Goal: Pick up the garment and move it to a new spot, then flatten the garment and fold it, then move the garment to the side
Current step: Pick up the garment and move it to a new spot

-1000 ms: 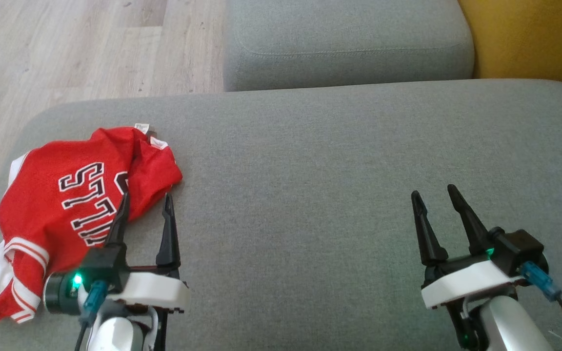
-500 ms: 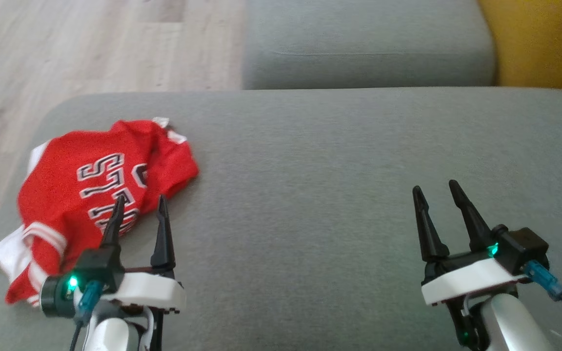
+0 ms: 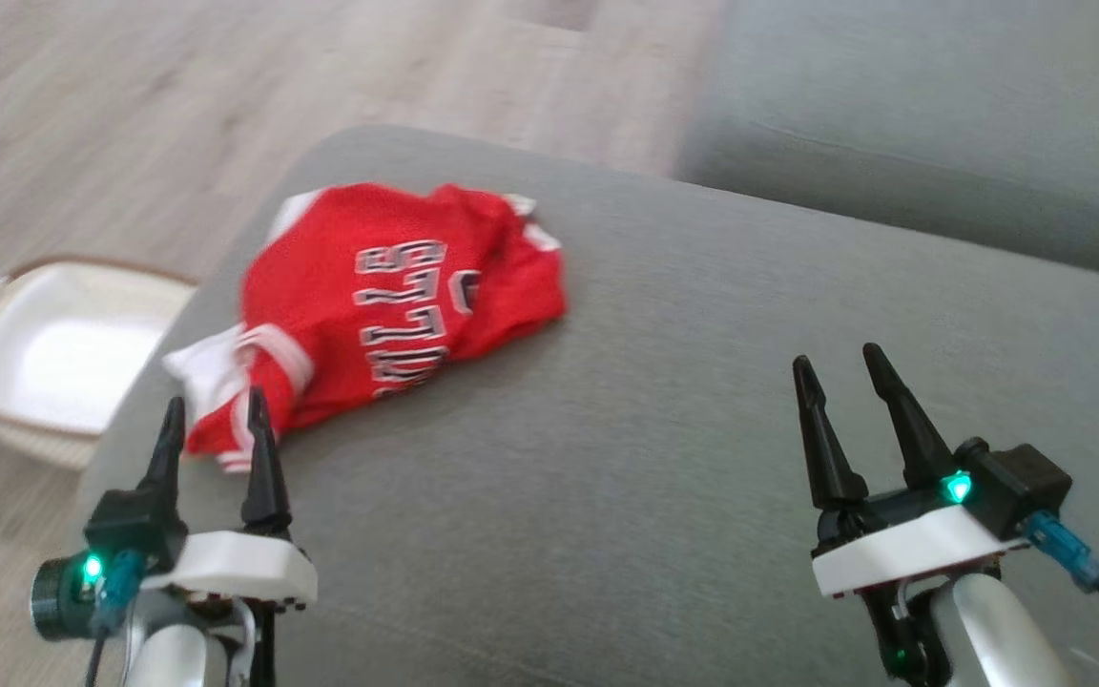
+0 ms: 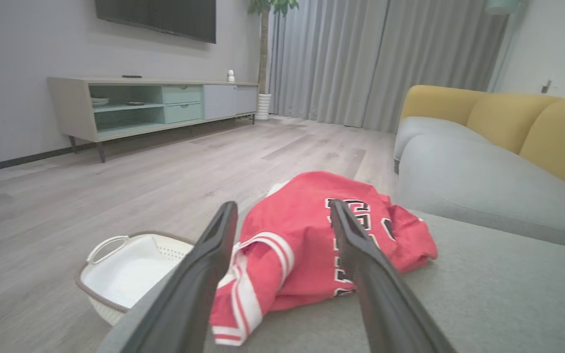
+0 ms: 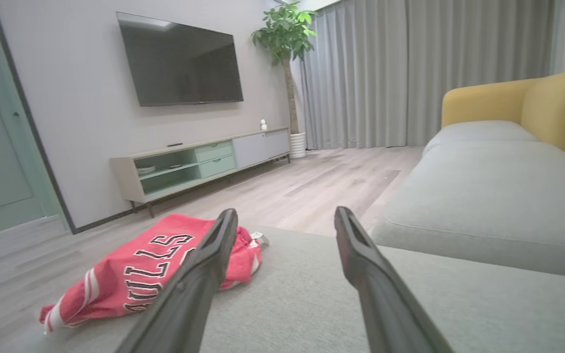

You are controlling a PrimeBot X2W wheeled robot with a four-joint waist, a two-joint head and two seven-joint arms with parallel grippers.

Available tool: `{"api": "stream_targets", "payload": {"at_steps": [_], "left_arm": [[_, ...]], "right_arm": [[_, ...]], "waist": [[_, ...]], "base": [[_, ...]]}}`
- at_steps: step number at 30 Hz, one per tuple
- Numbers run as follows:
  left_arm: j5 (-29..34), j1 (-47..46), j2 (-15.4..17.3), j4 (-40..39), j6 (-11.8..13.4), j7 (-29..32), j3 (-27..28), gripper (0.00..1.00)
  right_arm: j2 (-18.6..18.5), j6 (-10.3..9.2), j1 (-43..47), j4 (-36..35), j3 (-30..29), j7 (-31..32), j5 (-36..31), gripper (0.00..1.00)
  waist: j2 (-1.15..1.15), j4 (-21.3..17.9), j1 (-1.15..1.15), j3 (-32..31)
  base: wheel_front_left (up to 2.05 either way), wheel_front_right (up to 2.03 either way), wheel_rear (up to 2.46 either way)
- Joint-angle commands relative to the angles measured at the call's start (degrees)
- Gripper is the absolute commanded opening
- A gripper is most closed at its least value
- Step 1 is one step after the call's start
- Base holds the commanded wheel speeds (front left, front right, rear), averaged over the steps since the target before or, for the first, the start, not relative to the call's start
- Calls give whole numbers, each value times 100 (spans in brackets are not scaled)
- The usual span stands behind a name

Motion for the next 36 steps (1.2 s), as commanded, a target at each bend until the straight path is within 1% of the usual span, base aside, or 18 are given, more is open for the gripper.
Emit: {"api": "stream_targets", "payload": {"at_steps": [1, 4, 9, 13, 16, 19, 22, 23, 25, 26, 28, 30, 33, 36], "left_arm": [[-27, -254, 58, -150, -30, -70, 205, 100], [-51, -243, 59, -127, -70, -70, 279, 100], [-127, -245, 54, -62, -93, -70, 349, 100], [-416, -424, 51, 111, -273, -70, 358, 100], [-544, -876, 133, 152, -357, 93, 410, 100], [-696, -1479, 302, 198, -453, 748, 452, 100], [-953, -2114, 485, 427, -519, 1678, 557, 100], [-953, -2114, 485, 427, -519, 1678, 557, 100], [-1039, -2504, 702, 739, -543, 2266, 615, 100], [-1123, -2705, 757, 900, -543, 2468, 673, 100], [-1275, -3054, 894, 1349, -561, 2897, 767, 100], [-1384, -3362, 1059, 1851, -593, 3177, 854, 100], [-1519, -3677, 1270, 2628, -609, 3412, 991, 100], [-1621, -3804, 1429, 3420, -588, 3699, 1082, 100]], "right_arm": [[3, -4, -61, -224, 100, -62, 43, 100], [-7, -4, -61, -290, 131, -62, 36, 100], [-57, -4, -98, -380, 199, -62, 45, 100], [-66, -4, -77, -510, 198, -62, 32, 100], [-127, -4, -99, -652, 257, -62, 6, 100], [-214, -4, -145, -738, 284, -62, 4, 100], [-303, -4, -213, -818, 334, -62, 24, 100], [-303, -4, -213, -818, 334, -62, 24, 100], [-363, -4, -269, -858, 391, -62, 48, 100], [-401, -4, -304, -876, 416, -62, 64, 100], [-472, -4, -389, -909, 463, -62, 104, 100], [-533, -4, -479, -927, 536, -62, 142, 100], [-585, -4, -609, -946, 623, -62, 205, 100], [-620, -4, -718, -950, 669, -62, 273, 100]], "waist": [[0, 419, 0, -14], [0, 533, 0, 29], [0, 569, 0, 68], [0, 515, 0, 73], [0, 364, 0, 194], [0, 158, 0, 355], [0, -110, 0, 556], [0, -110, 0, 556], [0, -307, 0, 697], [0, -395, 0, 769], [0, -589, 0, 918], [0, -794, 0, 1049], [0, -1105, 0, 1195], [0, -1368, 0, 1326]], "base": [[0, 0, 0], [0, 0, 0], [0, 0, 0], [0, 0, 0], [0, 0, 0], [0, 0, 0], [0, 0, 0], [0, 0, 0], [0, 0, 0], [0, 0, 0], [0, 0, 0], [0, 0, 0], [0, 0, 0], [0, 0, 0]]}}
